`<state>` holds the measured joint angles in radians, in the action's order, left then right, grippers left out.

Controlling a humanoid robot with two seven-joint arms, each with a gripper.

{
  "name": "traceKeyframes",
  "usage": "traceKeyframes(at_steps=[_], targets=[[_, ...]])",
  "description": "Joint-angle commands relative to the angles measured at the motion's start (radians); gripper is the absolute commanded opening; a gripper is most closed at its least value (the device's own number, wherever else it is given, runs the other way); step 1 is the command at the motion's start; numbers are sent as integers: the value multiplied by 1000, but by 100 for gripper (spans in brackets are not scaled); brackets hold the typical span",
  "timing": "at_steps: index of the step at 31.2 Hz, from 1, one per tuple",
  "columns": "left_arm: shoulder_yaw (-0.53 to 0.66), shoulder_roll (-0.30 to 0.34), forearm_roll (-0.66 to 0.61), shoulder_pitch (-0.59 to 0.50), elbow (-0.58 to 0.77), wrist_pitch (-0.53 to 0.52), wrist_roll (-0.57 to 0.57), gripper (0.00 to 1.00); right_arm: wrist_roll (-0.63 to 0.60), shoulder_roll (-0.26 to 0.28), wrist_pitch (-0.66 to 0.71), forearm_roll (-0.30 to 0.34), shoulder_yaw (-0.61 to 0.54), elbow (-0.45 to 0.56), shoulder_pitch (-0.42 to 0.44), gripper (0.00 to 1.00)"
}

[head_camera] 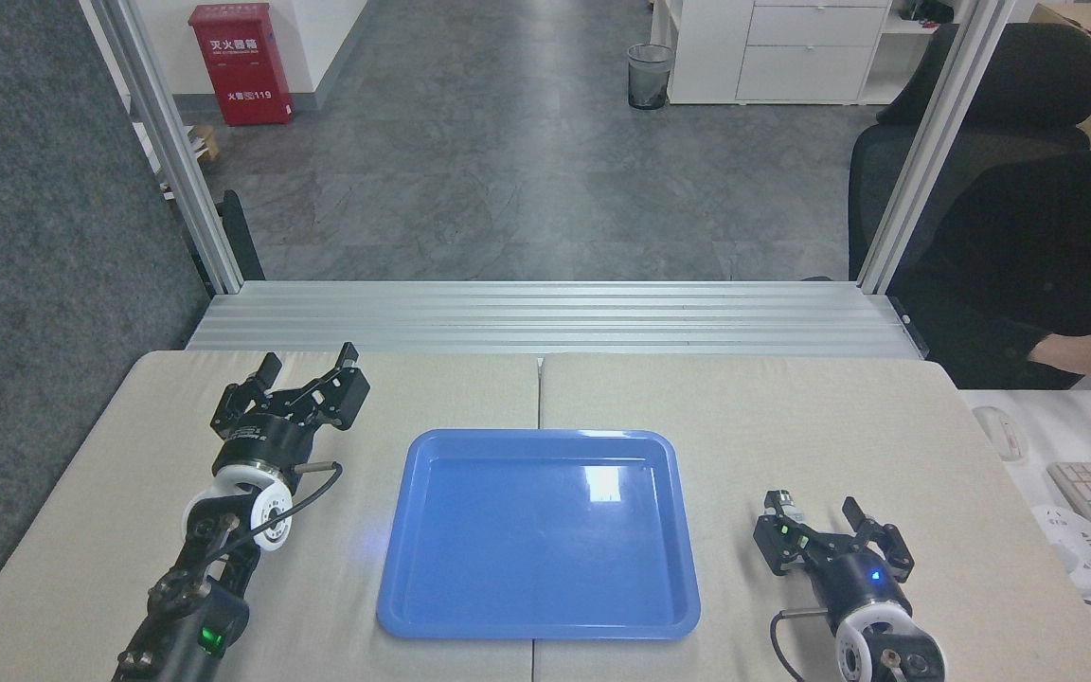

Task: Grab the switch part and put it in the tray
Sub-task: 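Lower the right gripper onto the green switch part and close it, then lift the switch part and carry it with the right gripper over the tray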

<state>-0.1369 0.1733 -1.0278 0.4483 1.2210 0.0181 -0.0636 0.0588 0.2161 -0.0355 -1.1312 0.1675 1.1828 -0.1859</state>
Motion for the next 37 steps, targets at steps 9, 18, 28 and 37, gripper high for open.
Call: traceKeyframes(at_steps=[9, 18, 28, 37], targets=[[0, 0, 0, 1, 0, 0, 1, 100, -1, -9, 0, -7, 87, -143, -33, 82], [0, 0, 0, 0, 0, 0, 1, 100, 10, -6, 2, -5, 132, -169, -58, 24], [0, 0, 0, 1, 0, 0, 1, 100, 9, -14, -33, 19, 41, -121, -134, 0], [-1, 0, 0, 0, 0, 0, 1, 100, 59, -139, -29, 16, 87, 43, -221, 0]])
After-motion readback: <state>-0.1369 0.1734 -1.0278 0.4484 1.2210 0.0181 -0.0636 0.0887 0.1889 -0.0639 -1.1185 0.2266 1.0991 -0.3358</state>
